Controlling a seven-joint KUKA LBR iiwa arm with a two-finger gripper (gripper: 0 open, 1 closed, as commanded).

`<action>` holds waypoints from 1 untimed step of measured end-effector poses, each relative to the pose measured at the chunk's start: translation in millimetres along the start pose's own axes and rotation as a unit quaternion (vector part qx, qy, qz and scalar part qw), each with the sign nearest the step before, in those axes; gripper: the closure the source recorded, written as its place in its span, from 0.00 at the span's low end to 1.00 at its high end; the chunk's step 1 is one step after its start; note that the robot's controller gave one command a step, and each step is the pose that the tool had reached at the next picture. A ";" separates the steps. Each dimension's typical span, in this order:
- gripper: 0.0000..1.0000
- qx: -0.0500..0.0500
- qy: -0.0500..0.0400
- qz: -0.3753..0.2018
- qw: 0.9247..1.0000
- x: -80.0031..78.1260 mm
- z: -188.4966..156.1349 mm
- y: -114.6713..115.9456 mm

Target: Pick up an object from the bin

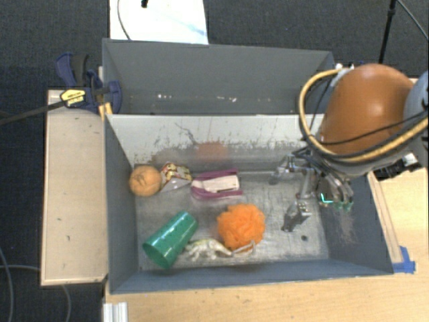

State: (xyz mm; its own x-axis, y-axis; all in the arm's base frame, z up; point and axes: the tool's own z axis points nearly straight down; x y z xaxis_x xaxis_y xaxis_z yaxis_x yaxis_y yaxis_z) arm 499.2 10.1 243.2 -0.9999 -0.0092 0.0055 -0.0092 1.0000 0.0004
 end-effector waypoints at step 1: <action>0.00 0.000 -0.004 0.000 1.000 -1.4 -4.2 0.0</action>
Offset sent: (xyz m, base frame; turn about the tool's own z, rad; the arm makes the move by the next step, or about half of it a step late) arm 0.0191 0.1138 -0.1146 0.0446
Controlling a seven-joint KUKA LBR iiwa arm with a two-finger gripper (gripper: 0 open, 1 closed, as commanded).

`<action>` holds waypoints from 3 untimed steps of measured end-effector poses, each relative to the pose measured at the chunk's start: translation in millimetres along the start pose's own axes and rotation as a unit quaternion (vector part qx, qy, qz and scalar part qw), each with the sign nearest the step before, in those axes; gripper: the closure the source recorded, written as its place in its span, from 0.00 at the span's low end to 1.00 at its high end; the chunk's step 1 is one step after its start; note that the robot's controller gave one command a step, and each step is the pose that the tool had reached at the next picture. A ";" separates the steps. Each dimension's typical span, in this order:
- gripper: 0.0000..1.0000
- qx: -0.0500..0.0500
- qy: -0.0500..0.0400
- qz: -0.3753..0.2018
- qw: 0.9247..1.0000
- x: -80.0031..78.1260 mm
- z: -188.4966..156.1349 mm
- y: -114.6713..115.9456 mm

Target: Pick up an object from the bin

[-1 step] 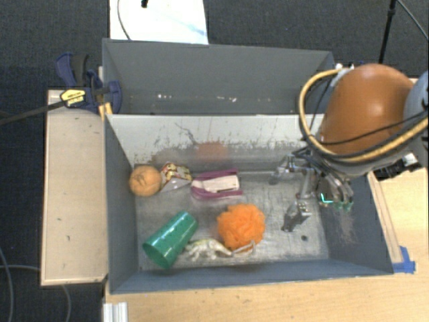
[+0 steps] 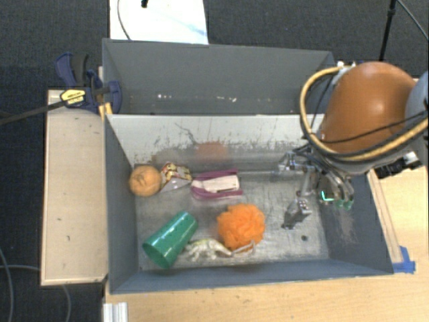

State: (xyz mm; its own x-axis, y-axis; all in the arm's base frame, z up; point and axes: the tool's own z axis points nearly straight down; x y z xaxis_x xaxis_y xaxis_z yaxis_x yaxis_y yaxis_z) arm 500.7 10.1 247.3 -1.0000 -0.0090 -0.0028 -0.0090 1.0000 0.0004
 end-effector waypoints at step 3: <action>1.00 -0.001 -0.011 -0.012 1.000 10.1 171.9 23.6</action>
Offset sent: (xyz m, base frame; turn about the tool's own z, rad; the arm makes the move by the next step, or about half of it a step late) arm -0.0189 0.0137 -0.1295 -0.1488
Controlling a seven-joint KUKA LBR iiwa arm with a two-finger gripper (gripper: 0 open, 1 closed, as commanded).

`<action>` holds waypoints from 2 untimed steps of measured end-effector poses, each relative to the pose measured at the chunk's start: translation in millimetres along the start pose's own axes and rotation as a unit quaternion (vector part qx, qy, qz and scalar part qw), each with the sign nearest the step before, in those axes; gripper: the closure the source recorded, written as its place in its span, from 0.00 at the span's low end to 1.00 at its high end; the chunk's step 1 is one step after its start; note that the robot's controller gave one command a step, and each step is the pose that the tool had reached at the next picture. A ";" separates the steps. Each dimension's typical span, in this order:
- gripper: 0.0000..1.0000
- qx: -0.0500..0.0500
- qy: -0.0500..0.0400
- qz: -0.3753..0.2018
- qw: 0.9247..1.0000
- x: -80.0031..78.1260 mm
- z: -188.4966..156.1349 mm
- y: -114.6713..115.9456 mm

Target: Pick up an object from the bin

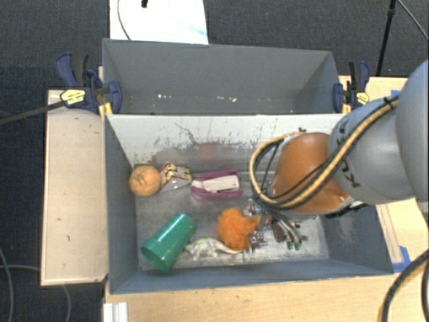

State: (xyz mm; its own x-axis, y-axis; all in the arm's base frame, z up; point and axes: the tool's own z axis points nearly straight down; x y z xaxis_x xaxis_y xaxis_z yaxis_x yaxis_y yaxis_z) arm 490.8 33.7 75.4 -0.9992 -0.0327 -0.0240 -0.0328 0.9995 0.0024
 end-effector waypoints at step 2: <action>1.00 0.001 0.011 0.014 1.000 -18.7 -118.9 17.7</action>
Offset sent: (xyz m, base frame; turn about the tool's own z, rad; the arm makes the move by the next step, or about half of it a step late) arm 0.0146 0.0176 0.1191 0.0290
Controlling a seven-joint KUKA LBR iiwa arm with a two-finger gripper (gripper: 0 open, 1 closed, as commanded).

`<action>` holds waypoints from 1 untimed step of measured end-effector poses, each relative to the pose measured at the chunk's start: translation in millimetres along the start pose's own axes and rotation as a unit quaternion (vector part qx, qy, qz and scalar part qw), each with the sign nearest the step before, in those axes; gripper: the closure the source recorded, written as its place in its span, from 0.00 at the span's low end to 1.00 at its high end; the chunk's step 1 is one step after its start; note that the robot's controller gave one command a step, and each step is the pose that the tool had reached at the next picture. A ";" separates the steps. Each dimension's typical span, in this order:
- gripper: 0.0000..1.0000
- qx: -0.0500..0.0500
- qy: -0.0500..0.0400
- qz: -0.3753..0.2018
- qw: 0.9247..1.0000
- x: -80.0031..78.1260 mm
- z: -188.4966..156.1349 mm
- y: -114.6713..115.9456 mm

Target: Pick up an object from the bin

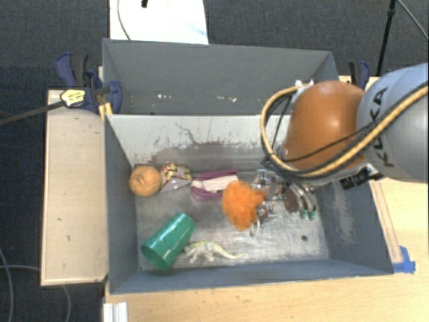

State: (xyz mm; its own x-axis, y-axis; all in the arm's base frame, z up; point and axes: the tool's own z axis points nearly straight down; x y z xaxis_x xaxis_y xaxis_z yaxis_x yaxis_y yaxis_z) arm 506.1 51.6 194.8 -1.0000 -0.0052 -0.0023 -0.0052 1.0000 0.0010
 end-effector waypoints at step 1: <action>1.00 0.000 0.000 0.000 1.000 0.1 0.1 0.0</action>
Offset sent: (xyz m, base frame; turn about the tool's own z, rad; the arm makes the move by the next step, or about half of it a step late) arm -0.0048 0.0072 0.0895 -0.0674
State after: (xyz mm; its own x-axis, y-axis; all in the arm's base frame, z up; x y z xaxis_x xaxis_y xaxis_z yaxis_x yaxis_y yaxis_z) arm 506.0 51.6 194.6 -1.0000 -0.0052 -0.0020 -0.0052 1.0000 0.0010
